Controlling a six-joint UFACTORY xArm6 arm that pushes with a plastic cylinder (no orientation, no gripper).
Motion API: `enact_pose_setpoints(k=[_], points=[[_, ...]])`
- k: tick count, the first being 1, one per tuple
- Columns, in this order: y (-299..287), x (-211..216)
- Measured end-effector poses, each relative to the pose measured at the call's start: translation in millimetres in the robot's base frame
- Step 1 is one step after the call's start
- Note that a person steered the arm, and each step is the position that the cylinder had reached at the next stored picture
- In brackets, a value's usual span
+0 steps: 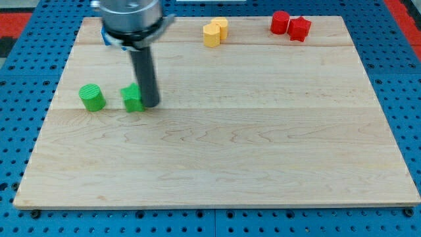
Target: Place your arm at the top left corner of the board
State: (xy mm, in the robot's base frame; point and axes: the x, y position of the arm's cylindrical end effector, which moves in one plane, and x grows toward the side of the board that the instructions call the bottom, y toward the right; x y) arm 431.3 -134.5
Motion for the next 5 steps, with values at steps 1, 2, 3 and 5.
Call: enact_pose_setpoints(k=[1, 2, 3, 5], points=[[-4.1, 0.0], [0.1, 0.0], [49.2, -14.2], [62.6, -74.0]])
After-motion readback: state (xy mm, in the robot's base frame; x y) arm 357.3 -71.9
